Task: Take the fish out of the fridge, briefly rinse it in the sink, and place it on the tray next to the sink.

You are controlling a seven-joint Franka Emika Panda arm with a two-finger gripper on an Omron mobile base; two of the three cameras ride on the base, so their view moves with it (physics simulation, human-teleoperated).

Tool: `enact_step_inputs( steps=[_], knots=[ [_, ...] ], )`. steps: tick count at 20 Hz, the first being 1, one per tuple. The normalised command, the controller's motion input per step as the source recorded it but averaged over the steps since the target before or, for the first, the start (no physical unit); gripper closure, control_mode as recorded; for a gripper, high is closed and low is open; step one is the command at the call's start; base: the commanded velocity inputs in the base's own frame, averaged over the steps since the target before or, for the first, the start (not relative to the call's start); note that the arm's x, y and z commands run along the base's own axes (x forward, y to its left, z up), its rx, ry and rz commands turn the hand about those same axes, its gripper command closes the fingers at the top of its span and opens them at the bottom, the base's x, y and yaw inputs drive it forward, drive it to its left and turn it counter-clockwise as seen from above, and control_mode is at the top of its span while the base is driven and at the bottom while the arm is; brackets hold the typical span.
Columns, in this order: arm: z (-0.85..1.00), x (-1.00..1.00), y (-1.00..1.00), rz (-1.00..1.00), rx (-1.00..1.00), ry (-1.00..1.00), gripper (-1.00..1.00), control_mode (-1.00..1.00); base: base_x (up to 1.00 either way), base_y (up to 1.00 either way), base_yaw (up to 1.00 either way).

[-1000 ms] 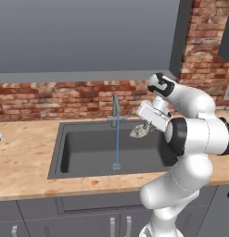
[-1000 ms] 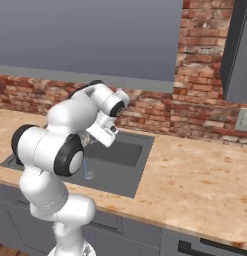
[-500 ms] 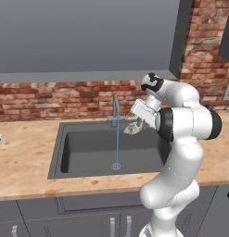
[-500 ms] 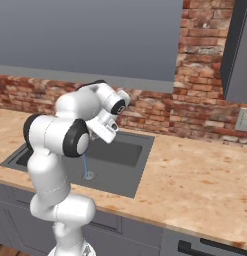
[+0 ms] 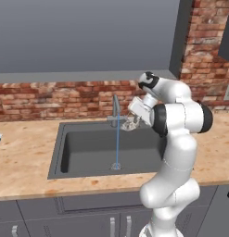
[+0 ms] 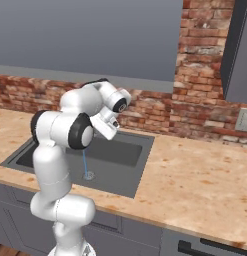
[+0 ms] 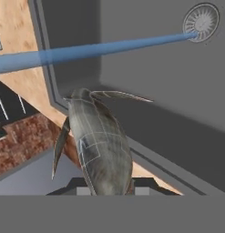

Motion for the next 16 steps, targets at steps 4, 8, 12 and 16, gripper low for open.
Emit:
enact_step_inputs(
  steps=[4, 8, 12, 16],
  knots=[
    [-0.01, 0.17, 0.06, 0.00, -0.02, 0.01, 1.00, -1.00, 0.00, 0.00, 0.00],
    [-0.12, 0.38, 0.14, -0.03, -0.16, -0.01, 1.00, -1.00, 0.00, 0.00, 0.00],
    [-0.18, 0.09, 0.05, 0.00, -0.01, 0.00, 1.00, -1.00, 0.00, 0.00, 0.00],
    [-0.39, 0.23, 0.02, 0.00, 0.00, 0.06, 1.00, -1.00, 0.00, 0.00, 0.00]
  ],
)
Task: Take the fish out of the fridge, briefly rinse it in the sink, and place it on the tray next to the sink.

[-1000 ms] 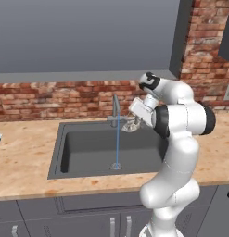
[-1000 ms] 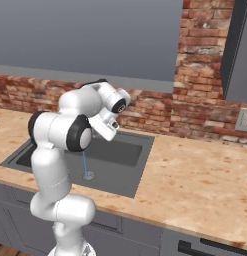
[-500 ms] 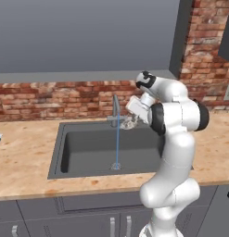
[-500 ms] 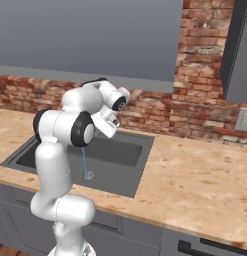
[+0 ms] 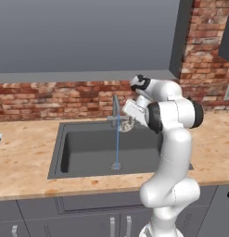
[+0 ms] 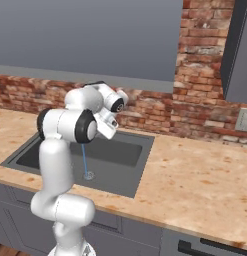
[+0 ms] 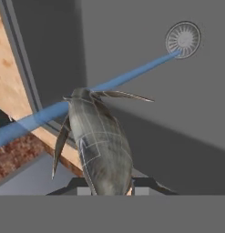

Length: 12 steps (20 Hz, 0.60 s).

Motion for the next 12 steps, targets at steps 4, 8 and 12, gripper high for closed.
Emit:
enact_step_inputs(
  steps=[4, 8, 12],
  knots=[
    [-0.29, 0.15, 0.00, 0.00, 0.00, 0.06, 1.00, -1.00, 0.00, 0.00, 0.00],
    [-0.18, 0.26, 0.09, -0.01, 0.00, 0.02, 1.00, -1.00, 0.00, 0.00, 0.00],
    [-0.04, 0.35, 0.16, -0.03, 0.00, 0.00, 1.00, -1.00, 0.00, 0.00, 0.00]
  ],
)
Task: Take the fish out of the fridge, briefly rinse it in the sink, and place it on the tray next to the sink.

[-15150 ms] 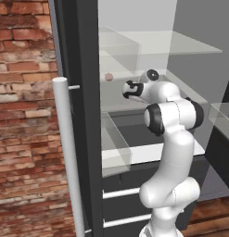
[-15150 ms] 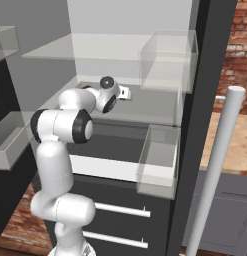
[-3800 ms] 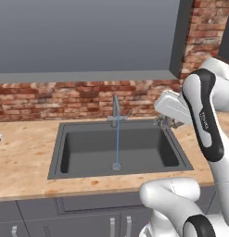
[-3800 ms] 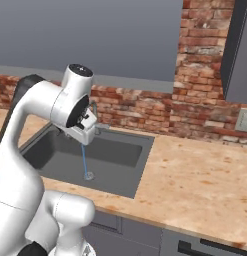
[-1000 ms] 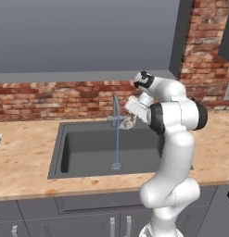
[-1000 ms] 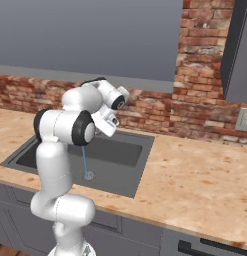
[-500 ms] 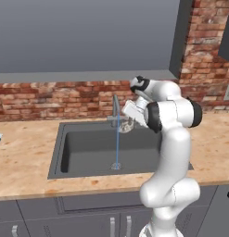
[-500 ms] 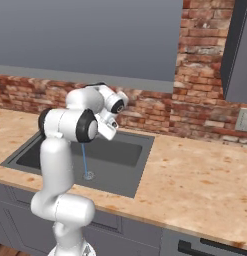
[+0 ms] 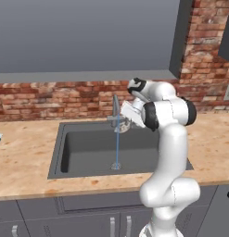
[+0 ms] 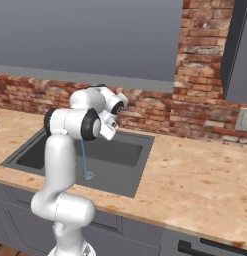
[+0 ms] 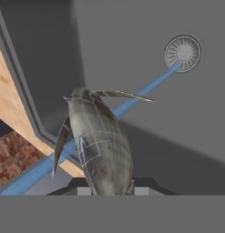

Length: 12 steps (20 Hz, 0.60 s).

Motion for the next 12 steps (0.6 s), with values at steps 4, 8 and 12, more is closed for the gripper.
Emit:
enact_step_inputs(
  steps=[4, 8, 12],
  knots=[
    [0.00, 0.06, 0.21, 0.00, 0.00, 0.03, 1.00, -1.00, 0.00, 0.00, 0.00],
    [0.00, -0.13, 0.14, 0.00, 0.00, 0.04, 1.00, -1.00, 0.00, 0.00, 0.00],
    [0.00, -0.23, 0.07, 0.00, 0.00, 0.00, 1.00, -1.00, 0.00, 0.00, 0.00]
  ],
)
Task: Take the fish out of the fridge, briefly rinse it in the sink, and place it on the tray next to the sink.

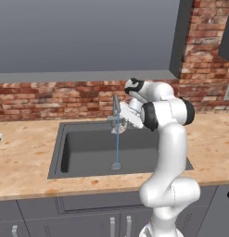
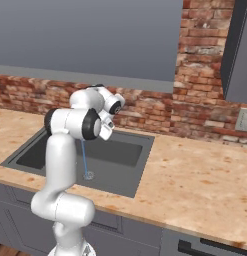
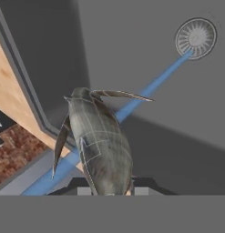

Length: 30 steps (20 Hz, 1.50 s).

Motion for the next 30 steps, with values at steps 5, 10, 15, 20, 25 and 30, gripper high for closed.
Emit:
enact_step_inputs(
  steps=[5, 10, 15, 20, 25, 30],
  knots=[
    [0.00, -0.04, 0.00, 0.00, 0.00, 0.00, 1.00, -1.00, 0.00, 0.00, 0.00],
    [0.00, -0.24, 0.00, 0.00, 0.01, 0.00, 1.00, -1.00, 0.00, 0.00, 0.00],
    [0.00, -0.47, 0.00, 0.00, 0.01, 0.00, 1.00, -1.00, 0.00, 0.00, 0.00],
    [0.01, -0.05, 0.00, 0.00, 0.00, -0.01, 1.00, -1.00, 0.00, 0.00, 0.00],
    [0.00, 0.19, 0.00, -0.01, 0.00, -0.01, 1.00, -1.00, 0.00, 0.00, 0.00],
    [0.00, 0.36, 0.00, -0.04, 0.00, -0.05, 1.00, -1.00, 0.00, 0.00, 0.00]
  ],
)
